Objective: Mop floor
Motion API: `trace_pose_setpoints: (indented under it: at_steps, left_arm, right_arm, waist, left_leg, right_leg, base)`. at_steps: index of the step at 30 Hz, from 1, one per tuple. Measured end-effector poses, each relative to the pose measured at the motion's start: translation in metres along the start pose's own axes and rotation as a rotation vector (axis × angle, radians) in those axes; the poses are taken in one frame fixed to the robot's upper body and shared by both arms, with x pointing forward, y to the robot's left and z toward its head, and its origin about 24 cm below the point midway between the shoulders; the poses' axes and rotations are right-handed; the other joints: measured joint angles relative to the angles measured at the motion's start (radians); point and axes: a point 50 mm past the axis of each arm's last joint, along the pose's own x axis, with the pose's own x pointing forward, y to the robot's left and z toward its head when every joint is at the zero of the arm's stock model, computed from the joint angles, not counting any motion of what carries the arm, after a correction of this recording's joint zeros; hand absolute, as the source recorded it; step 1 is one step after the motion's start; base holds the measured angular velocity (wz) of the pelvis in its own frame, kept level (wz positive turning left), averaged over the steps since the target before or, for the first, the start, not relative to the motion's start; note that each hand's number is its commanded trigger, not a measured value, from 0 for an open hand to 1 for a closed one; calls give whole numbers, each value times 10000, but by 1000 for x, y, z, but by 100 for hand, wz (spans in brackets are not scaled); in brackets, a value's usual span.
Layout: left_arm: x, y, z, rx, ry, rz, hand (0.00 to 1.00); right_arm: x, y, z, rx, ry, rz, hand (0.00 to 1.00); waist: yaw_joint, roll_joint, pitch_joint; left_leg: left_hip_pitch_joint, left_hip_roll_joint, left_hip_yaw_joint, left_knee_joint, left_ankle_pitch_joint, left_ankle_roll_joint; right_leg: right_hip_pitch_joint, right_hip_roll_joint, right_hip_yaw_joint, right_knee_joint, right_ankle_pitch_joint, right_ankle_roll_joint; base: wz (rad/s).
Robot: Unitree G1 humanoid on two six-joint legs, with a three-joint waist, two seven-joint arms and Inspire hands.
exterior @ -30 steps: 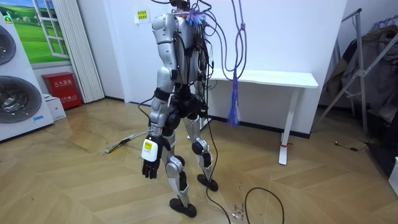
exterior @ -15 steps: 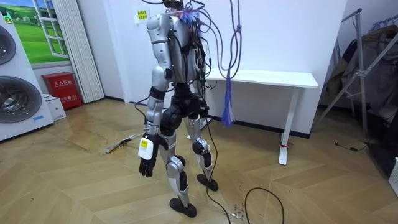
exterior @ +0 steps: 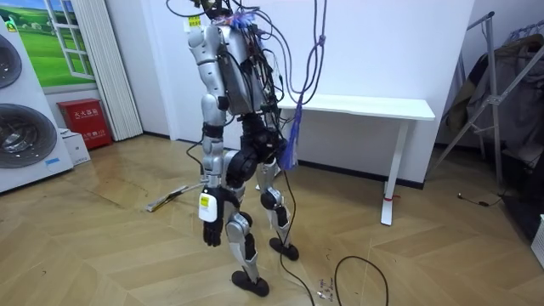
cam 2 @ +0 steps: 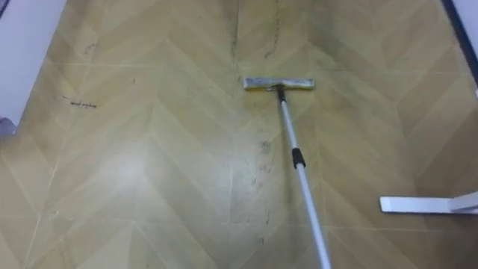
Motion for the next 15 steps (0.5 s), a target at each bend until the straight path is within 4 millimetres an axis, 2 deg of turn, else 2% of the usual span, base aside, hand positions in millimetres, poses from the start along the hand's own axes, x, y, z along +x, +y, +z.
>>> trace_pose_setpoints:
  at_steps: [2,3,4,5,6,7,8,9,10,11,12,13,14,15]
  left_arm:
    - [1,1,-1,27,160,23,0]
    - [1,3,-2,53,195,49,0]
    - [2,6,-4,145,255,137,0]
    - [2,9,-5,-22,327,172,0]
    - [2,9,-6,-166,385,173,0]
    - [2,7,-11,-358,546,152,0]
    - [1,4,-20,-503,810,119,0]
    - [1,1,-27,-557,964,88,0]
    - [-1,-6,-41,-829,1333,-127,0]
    - [-2,-12,-46,-1148,1507,-326,0]
    - [-2,-12,-46,-1305,1494,-370,0]
    - [-2,-11,-45,-1520,1384,-364,0]
    - [-2,-11,-45,-1603,1244,-369,0]
    - [-1,-11,-44,-1549,1146,-378,0]
  right_arm:
    - [1,-5,-7,555,277,-108,100]
    - [1,-5,-8,666,302,-128,100]
    - [1,-3,-8,889,285,-89,100]
    - [1,-2,-8,1080,227,-34,100]
    - [1,-2,-8,1132,199,-53,100]
    - [1,-5,-9,1246,249,-179,100]
    - [0,-8,-3,1232,203,-262,100]
    - [0,-11,0,1166,231,-313,100]
    - [-1,-17,9,1097,122,-389,100]
    - [-4,-26,24,1130,-195,-383,100]
    - [-6,-28,34,1125,-417,-341,100]
    - [-11,-31,57,1114,-910,-253,100]
    - [-17,-34,79,1195,-1430,-176,100]
    - [-20,-36,89,1195,-1672,-153,100]
  waist:
    - [112,181,50]
    - [135,213,45]
    - [171,197,2]
    - [193,165,-37]
    - [234,160,-51]
    - [395,188,-72]
    - [678,117,-45]
    - [834,-5,-17]
    - [950,-71,-82]
    - [1012,-112,-49]
    - [1074,-217,16]
    - [1197,-464,164]
    - [1233,-666,282]
    - [1232,-723,316]
  left_leg:
    - [-954,-19,-277,1206,-476,-157]
    - [-1243,-24,-385,1527,-570,-217]
    - [-1746,-64,-539,2007,-659,-343]
    - [-2222,-119,-665,2528,-640,-482]
    - [-2487,-99,-617,2903,-596,-555]
    - [-3190,139,-296,4155,-373,-738]
    - [-4086,446,184,6248,508,-488]
    - [-4549,505,297,7428,1286,-436]
    - [-5493,486,673,10068,2755,-501]
    - [-6356,392,1141,12329,2892,-473]
    - [-6706,395,1414,13063,2779,-369]
    - [-7218,388,1815,13979,2506,-97]
    - [-7570,385,1872,14093,2101,-85]
    - [-7645,403,1848,13823,1953,-91]
  right_leg:
    - [-1008,22,306,1410,-715,-196]
    - [-1284,65,391,1766,-884,-296]
    - [-1806,97,500,2367,-1256,-475]
    - [-2224,110,611,2876,-1636,-520]
    - [-2435,106,608,3192,-1781,-574]
    - [-2759,86,624,3837,-2088,-782]
    - [-2974,95,699,4559,-2390,-1129]
    - [-3064,124,812,4885,-2511,-1245]
    - [-3081,148,1101,5412,-2705,-1432]
    - [-3092,141,1272,5564,-2729,-1454]
    - [-3096,109,1402,5559,-2707,-1487]
    - [-3078,-65,1734,5527,-2637,-1450]
    - [-3054,-137,1985,5467,-2588,-1397]
    - [-3068,-139,2103,5471,-2589,-1395]
  base:
    - [26]
    - [31]
    - [43]
    - [46]
    - [31]
    - [-15]
    - [-42]
    - [-70]
    - [-55]
    - [-42]
    - [-29]
    - [-30]
    - [-26]
    - [-13]
